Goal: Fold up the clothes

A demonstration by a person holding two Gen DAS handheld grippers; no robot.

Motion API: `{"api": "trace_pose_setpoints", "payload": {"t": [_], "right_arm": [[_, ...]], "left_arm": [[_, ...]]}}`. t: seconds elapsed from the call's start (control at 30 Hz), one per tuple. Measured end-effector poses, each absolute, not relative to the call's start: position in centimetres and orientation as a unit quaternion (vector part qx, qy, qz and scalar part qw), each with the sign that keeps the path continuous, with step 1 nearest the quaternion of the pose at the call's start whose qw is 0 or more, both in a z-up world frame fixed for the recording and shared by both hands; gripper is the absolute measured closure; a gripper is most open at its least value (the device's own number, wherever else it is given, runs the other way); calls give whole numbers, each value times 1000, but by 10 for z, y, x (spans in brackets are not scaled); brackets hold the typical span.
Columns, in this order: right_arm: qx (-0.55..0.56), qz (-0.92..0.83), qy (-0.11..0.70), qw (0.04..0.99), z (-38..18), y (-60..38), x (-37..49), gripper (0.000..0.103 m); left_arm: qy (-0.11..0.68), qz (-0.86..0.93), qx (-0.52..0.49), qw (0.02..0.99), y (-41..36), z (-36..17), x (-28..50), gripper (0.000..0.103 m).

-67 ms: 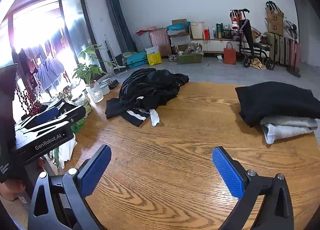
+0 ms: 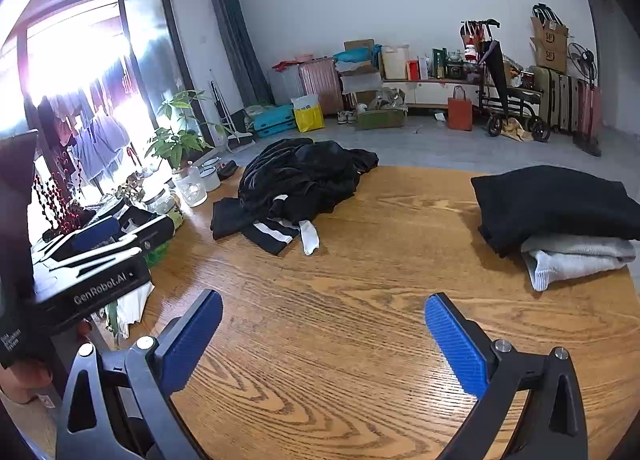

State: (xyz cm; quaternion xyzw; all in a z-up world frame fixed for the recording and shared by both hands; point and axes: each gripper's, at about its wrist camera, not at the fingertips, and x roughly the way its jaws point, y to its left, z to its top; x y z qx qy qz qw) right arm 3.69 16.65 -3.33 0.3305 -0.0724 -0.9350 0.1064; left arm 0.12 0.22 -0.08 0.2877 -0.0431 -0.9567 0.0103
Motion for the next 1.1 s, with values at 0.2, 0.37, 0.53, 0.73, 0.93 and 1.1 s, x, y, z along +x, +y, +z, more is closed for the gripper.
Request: {"api": "trace_pose_setpoints", "payload": {"t": [0.2, 0.37, 0.53, 0.73, 0.93, 1.1], "right_arm": [[340, -931, -71, 111, -38, 167, 34, 0], [347, -928, -70, 116, -28, 151, 28, 0], [352, -925, -77, 124, -36, 148, 23, 0], [358, -920, -86, 133, -44, 144, 18, 0], [378, -914, -90, 112, -57, 149, -8, 0], [384, -919, -63, 71, -67, 154, -49, 0]], "left_arm": [[-52, -955, 292, 16, 1, -9, 2, 19], [-51, -952, 300, 12, -5, -14, 2, 18], [-52, -950, 309, 11, -4, -10, 0, 19], [-36, -947, 319, 11, -17, -17, -7, 19], [18, -950, 311, 1, -50, -31, -20, 19], [47, -945, 324, -4, -75, -51, -61, 19]]}}
